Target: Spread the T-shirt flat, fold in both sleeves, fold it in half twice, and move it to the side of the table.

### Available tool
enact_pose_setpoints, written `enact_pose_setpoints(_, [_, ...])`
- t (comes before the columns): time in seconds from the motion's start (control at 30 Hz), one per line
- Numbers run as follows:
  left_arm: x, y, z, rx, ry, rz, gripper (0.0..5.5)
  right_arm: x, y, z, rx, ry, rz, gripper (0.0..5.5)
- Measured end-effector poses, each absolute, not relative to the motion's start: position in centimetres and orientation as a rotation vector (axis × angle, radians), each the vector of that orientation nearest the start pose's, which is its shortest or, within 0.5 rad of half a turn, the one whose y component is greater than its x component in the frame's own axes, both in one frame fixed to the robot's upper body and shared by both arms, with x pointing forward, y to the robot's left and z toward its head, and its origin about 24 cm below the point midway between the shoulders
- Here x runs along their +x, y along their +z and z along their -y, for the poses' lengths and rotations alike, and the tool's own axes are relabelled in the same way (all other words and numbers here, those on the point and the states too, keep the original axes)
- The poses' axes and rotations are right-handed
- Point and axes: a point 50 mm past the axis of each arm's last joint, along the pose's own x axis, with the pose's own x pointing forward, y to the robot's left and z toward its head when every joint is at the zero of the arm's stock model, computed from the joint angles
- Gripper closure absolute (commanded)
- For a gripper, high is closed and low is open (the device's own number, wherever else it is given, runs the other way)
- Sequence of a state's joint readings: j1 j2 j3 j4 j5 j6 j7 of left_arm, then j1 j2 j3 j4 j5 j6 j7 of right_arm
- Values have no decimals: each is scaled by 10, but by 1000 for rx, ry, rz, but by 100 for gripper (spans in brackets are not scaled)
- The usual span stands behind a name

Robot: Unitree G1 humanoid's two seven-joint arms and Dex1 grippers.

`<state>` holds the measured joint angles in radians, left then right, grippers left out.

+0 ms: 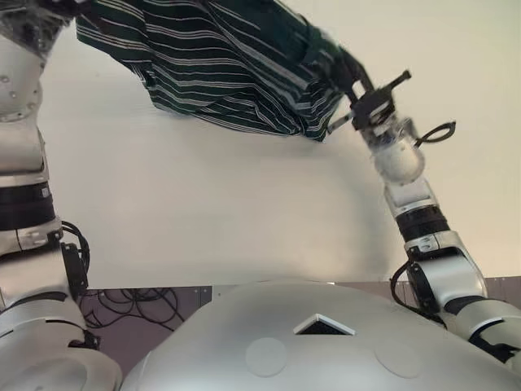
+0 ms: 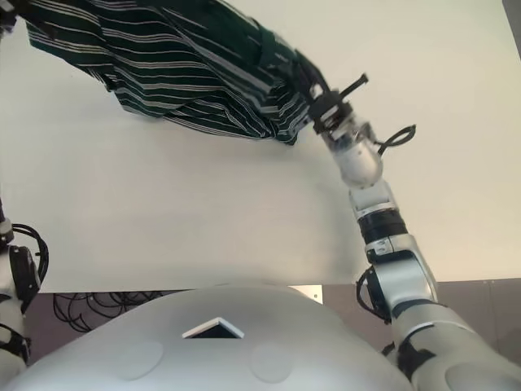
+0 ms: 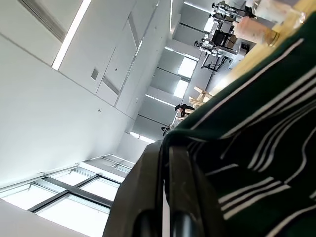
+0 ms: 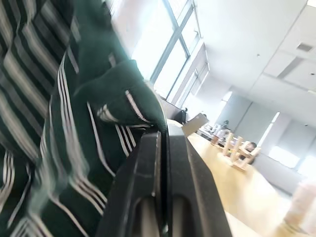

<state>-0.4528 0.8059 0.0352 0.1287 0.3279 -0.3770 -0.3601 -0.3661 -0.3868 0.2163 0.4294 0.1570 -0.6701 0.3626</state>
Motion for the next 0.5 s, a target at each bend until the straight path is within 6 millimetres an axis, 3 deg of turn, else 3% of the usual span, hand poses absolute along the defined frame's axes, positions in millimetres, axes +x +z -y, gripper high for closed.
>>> enact_pose_setpoints(0.2, [349,228,-232,1469,-370,511,550,366,197,177,-323,623,503,546])
enact_pose_setpoints(0.37, [375,257,-222,1535,-339,544,550,397,241,179,-394,585,447,546])
enact_pose_setpoints(0.5, [390,283,-213,1604,-254,565,550,407,271,187,-469,499,412,546])
